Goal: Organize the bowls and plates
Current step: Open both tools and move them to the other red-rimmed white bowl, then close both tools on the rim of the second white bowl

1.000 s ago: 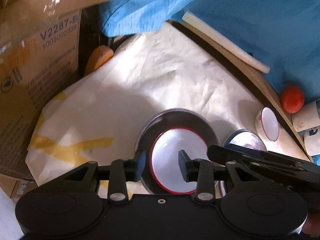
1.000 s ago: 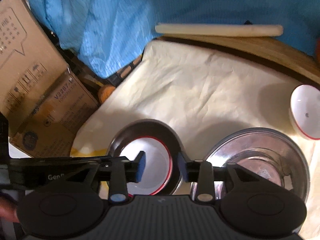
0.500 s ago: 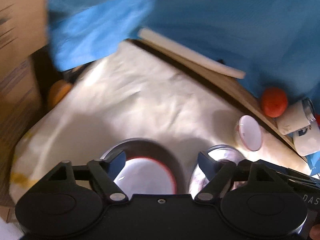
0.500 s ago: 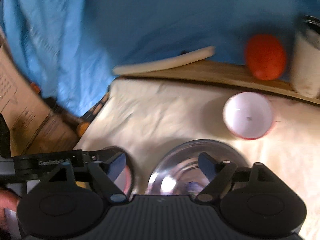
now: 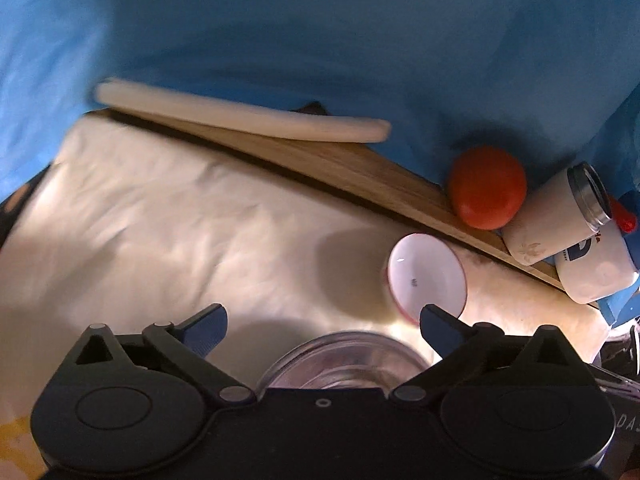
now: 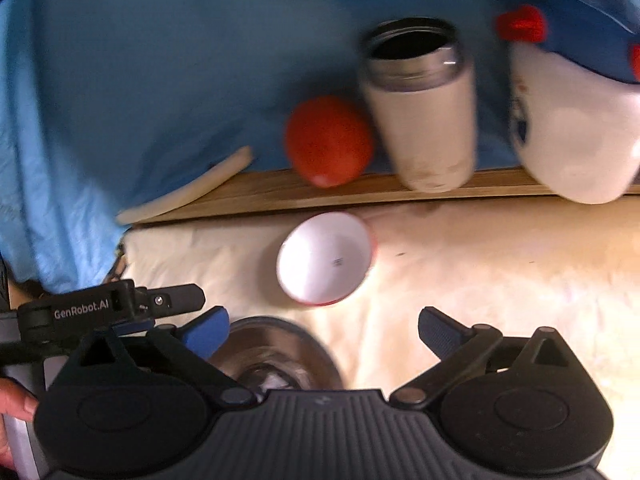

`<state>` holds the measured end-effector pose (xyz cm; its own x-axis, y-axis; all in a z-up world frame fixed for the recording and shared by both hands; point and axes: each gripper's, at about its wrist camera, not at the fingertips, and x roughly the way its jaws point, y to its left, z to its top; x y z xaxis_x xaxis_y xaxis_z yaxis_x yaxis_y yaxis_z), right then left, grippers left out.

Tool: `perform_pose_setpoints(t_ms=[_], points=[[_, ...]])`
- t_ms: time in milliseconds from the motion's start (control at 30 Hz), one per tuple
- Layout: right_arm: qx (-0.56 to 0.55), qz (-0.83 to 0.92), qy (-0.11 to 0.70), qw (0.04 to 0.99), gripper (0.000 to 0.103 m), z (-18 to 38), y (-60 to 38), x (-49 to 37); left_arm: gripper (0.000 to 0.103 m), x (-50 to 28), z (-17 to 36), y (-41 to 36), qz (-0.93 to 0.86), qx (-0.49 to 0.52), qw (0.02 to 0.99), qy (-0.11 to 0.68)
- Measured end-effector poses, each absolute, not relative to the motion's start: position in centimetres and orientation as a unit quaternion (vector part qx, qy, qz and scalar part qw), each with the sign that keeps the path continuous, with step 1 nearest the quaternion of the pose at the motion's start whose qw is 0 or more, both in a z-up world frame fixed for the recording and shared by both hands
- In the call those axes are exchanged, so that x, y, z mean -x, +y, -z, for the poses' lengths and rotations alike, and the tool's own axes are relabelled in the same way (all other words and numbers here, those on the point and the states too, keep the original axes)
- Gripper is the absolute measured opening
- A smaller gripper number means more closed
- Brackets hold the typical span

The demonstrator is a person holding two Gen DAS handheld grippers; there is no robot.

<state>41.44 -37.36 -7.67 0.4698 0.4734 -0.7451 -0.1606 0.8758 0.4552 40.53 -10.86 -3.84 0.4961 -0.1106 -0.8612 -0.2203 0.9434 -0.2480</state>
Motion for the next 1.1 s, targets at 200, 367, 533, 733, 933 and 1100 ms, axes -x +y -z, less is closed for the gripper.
perform_pose_setpoints(t_ms=[200,367,533,733,933,1100], points=[[-0.149,-0.170,0.480,0.847,0.103,9.4,-39.0,-43.2,0.102,-43.5,5.3,-12.7,-0.032,0.142,0.846,0.513],[-0.146,-0.167,0.484,0.846,0.103,10.9,-39.2,-44.8,0.102,-45.5,6.8,-13.3,-0.033,0.126,0.837,0.532],[-0.135,-0.179,0.491,0.842,0.102,12.1,-38.8,-46.1,0.102,-46.7,7.8,-13.9,-0.038,0.111,0.830,0.545],[-0.105,-0.188,0.490,0.845,0.102,12.8,-37.8,-46.9,0.102,-47.3,8.6,-14.1,-0.043,0.099,0.824,0.556],[-0.091,-0.194,0.491,0.844,0.095,13.2,-37.1,-47.4,0.102,-47.8,9.1,-14.0,-0.047,0.097,0.820,0.562],[-0.085,-0.200,0.495,0.841,0.084,13.4,-36.7,-47.5,0.102,-48.2,9.3,-14.3,-0.039,0.093,0.819,0.564]])
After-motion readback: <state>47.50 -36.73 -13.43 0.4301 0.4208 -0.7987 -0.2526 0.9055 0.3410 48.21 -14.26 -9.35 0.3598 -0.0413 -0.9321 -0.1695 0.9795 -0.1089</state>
